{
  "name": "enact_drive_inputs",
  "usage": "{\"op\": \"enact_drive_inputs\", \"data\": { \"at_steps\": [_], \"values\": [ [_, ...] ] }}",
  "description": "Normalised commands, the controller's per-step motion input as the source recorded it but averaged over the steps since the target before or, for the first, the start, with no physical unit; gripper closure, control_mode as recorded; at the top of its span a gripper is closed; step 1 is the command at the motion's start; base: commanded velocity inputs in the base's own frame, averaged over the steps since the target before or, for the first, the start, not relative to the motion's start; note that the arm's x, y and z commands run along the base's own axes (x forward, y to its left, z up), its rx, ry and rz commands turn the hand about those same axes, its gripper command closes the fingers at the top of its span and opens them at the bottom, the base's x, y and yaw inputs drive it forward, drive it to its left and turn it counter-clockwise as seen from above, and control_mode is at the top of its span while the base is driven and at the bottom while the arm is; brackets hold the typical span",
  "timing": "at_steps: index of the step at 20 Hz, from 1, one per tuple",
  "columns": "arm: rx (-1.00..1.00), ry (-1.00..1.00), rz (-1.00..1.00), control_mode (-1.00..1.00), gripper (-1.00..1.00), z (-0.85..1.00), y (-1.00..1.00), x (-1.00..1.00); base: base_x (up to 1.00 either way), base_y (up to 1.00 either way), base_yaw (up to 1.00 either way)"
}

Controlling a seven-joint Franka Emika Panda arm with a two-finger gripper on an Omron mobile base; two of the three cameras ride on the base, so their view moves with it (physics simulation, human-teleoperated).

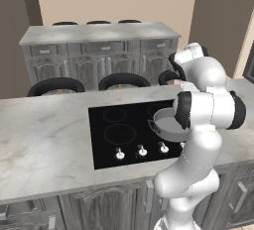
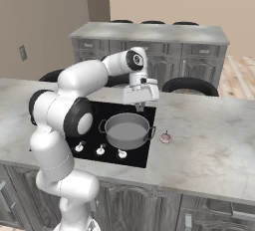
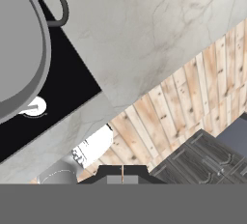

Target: Turn on the burner for the pot on the stove. Wait thirty seconds for the pot to heat up. Then add the garlic to the pot.

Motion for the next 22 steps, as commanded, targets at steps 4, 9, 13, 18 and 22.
{"op": "enact_drive_inputs", "data": {
  "at_steps": [4,9,13,18,22],
  "values": [
    [0.0,0.0,0.0,-1.0,1.0,0.0,0.0,0.0,0.0,0.0,0.0],
    [0.0,0.0,0.0,-1.0,1.0,0.0,0.0,0.0,0.0,0.0,0.0],
    [0.0,0.0,0.0,-1.0,1.0,0.0,0.0,0.0,0.0,0.0,0.0],
    [0.0,0.0,0.0,-1.0,1.0,0.0,0.0,0.0,0.0,0.0,0.0],
    [0.0,0.0,0.0,-1.0,1.0,0.0,0.0,0.0,0.0,0.0,0.0]
  ]
}}
